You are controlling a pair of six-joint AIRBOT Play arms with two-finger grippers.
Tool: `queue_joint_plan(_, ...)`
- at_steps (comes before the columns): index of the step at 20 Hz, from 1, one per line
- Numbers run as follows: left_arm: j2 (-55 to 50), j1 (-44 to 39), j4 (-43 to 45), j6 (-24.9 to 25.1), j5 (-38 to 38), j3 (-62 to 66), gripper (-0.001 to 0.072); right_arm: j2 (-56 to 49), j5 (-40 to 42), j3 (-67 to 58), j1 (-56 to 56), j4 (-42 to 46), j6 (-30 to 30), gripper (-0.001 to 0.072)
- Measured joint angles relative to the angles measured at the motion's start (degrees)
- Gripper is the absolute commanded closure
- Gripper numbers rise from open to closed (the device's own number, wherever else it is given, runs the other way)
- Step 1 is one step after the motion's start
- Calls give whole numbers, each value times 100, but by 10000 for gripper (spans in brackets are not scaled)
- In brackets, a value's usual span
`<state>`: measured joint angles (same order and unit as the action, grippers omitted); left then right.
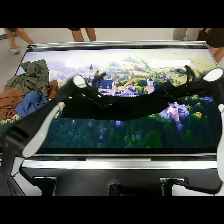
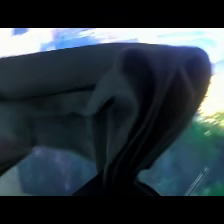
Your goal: Fold the shirts.
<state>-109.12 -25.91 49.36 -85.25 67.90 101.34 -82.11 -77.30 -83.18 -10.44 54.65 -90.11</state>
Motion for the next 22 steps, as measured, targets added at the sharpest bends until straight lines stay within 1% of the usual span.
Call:
queue_joint_plan(5,-479,-409,-922,-225,-940,-9,676,1357,-466,0,223,83,-162,669)
queue_joint_plan(8,-684,-715,-1639,-245,-1209,-7,676,2024,-570,-4,260,289,-378,670)
queue_joint_plan(11,-844,-1123,-2293,-240,-1480,-7,678,2380,-487,-9,275,431,-614,670)
queue_joint_plan(14,-907,-1360,-2712,-162,-1810,-9,680,2413,-378,-9,280,444,-734,670)
queue_joint_plan(15,-866,-1316,-2730,-114,-1893,-9,681,2347,-354,-9,282,424,-748,671)
queue_joint_plan(17,-588,-1047,-2468,-59,-1897,-11,680,2157,-282,-9,280,227,-761,671)
queue_joint_plan(19,-122,-584,-1930,-22,-1856,-9,680,1878,-96,-7,341,-199,-636,671)
queue_joint_plan(22,833,422,-1010,15,-1735,-7,679,1311,457,-9,782,-710,-479,671)
